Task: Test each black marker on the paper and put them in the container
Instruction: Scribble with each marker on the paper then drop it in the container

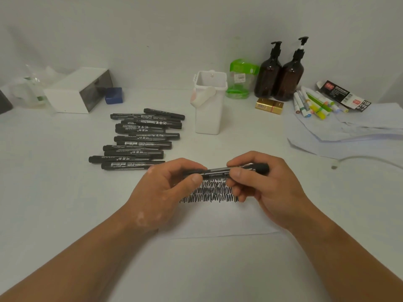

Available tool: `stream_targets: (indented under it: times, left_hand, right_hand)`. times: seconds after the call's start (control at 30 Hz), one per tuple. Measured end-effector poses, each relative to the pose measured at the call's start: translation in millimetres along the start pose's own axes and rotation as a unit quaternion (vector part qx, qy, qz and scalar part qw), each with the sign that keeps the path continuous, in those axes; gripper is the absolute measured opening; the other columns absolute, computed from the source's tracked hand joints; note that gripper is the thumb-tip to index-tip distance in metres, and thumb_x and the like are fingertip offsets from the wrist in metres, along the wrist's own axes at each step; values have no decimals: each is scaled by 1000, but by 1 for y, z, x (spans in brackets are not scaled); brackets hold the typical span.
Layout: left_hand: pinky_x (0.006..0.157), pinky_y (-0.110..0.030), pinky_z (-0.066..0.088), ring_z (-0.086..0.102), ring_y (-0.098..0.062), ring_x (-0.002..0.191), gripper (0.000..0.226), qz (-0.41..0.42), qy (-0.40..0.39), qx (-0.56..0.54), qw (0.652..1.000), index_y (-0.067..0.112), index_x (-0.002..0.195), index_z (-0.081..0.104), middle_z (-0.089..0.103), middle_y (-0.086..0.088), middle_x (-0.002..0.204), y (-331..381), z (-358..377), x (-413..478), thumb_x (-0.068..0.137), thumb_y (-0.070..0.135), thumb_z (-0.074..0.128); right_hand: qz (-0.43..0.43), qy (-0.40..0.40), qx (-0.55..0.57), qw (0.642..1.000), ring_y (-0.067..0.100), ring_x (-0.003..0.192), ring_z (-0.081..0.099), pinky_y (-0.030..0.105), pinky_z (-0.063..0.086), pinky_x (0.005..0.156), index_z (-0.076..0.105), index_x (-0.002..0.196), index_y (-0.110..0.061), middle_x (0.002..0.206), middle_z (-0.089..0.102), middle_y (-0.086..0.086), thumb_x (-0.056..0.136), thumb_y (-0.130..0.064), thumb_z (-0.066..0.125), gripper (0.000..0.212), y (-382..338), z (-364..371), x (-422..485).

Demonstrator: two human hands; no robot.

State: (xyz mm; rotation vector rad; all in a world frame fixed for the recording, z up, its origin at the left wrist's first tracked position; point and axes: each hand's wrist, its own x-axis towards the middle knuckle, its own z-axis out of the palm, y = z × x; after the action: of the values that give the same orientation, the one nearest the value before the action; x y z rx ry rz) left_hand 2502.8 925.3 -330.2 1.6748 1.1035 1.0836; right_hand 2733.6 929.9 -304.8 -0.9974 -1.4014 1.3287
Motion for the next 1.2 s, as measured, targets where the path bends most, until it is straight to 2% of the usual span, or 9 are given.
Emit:
stream_targets:
  times: [0.07, 0.17, 0.27, 0.4, 0.57, 0.73, 0.97, 1.07, 1.2]
  left_hand:
    - [65, -34, 43, 52, -15, 64, 24, -6, 3, -32, 999, 31, 98, 70, 59, 10, 65, 0, 1, 0, 85, 48, 60]
    - [60, -38, 34, 41, -22, 60, 28, -24, 21, -115, 993, 18, 91, 61, 49, -2, 61, 1, 8, -1, 85, 46, 57]
    - [50, -26, 31, 31, -17, 53, 38, -44, 42, -178, 982, 8, 86, 51, 37, 2, 56, 4, 15, 1, 83, 45, 60]
    - [44, -19, 30, 27, -11, 47, 40, -54, 61, -193, 978, 7, 84, 48, 31, 10, 54, 8, 18, 1, 82, 46, 59]
    - [44, -22, 29, 28, -14, 46, 41, -51, 77, -180, 979, 10, 82, 47, 33, 11, 51, 14, 20, -1, 81, 49, 58]
    - [42, -23, 26, 25, -14, 45, 26, -56, 68, -186, 979, 19, 71, 46, 31, 9, 50, 20, 22, -3, 92, 33, 52]
    - [43, -23, 26, 23, -14, 44, 26, -50, 61, -198, 977, 21, 69, 44, 30, 9, 50, 21, 24, -2, 92, 31, 51]
    - [46, -25, 27, 25, -16, 48, 25, -41, 33, -225, 973, 12, 77, 44, 31, 5, 52, 19, 20, 1, 91, 30, 55]
    - [53, -24, 42, 46, -19, 56, 19, 2, -1, -165, 986, 15, 96, 49, 54, -5, 61, 16, 11, 4, 88, 26, 63]
  right_hand:
    - [2, -9, -41, 999, 18, 60, 66, 26, 54, 55, 79, 92, -21, 78, 77, 12, 81, -22, 75, 12, -2, 2, -1]
    - [-11, -23, -89, 996, 14, 52, 56, 24, 48, 50, 75, 89, -26, 72, 75, 4, 84, -24, 71, 6, -2, 11, -4]
    - [-27, 16, -111, 993, 7, 45, 48, 19, 40, 48, 70, 81, -28, 58, 65, -8, 79, -28, 73, 4, 1, 24, -5]
    - [-42, 98, -135, 985, 1, 44, 52, 13, 40, 46, 68, 73, -28, 56, 66, -10, 70, -30, 77, 10, 0, 35, -7]
    - [-51, 133, -146, 979, 0, 47, 58, 10, 42, 48, 68, 72, -26, 59, 70, -11, 67, -29, 77, 11, -3, 40, -10]
    - [-54, 143, -166, 974, -1, 45, 56, 7, 39, 46, 68, 74, -27, 56, 69, -13, 65, -30, 76, 12, -5, 41, -11]
    - [-65, 140, -170, 973, -2, 45, 55, 6, 38, 46, 67, 75, -30, 56, 68, -14, 67, -31, 76, 12, -3, 40, -12]
    - [-56, 125, -146, 980, 0, 45, 55, 9, 40, 47, 67, 74, -30, 57, 67, -13, 69, -31, 76, 10, -1, 38, -8]
    - [-23, 82, -113, 990, 7, 50, 52, 24, 43, 51, 64, 76, -27, 59, 64, -7, 75, -31, 73, 9, 0, 32, -3]
